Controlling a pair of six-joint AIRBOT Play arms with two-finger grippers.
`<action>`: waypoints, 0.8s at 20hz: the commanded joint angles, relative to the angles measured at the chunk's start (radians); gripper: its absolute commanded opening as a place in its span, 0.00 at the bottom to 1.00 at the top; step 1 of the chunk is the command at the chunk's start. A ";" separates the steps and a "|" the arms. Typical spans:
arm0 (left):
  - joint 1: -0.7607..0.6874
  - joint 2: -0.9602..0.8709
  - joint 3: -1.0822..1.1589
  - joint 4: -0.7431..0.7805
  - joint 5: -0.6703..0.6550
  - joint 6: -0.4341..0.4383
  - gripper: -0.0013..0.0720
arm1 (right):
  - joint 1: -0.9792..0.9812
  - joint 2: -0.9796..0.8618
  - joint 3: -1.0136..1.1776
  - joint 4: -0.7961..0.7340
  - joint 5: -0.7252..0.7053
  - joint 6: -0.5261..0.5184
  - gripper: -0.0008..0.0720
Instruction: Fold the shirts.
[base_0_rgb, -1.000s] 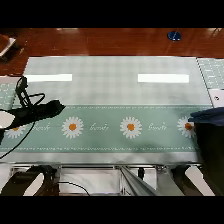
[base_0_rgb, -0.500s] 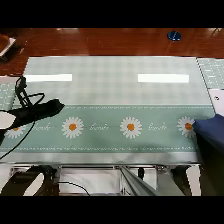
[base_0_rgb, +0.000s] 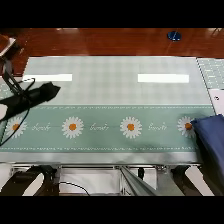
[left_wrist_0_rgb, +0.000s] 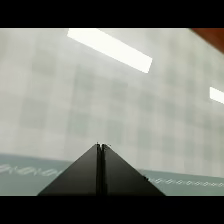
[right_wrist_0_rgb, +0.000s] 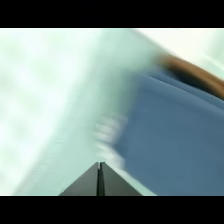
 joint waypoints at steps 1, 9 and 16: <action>-0.062 -0.126 0.285 -0.032 -0.075 0.097 0.04 | 0.432 -0.134 0.082 0.247 -0.360 -0.154 0.04; -0.227 -0.379 0.399 0.462 -0.309 -0.047 0.04 | 0.996 -0.415 -0.057 -0.494 -0.427 0.047 0.04; -0.223 -0.414 0.399 0.469 -0.338 -0.045 0.04 | 0.978 -0.435 -0.072 -0.507 -0.386 0.045 0.04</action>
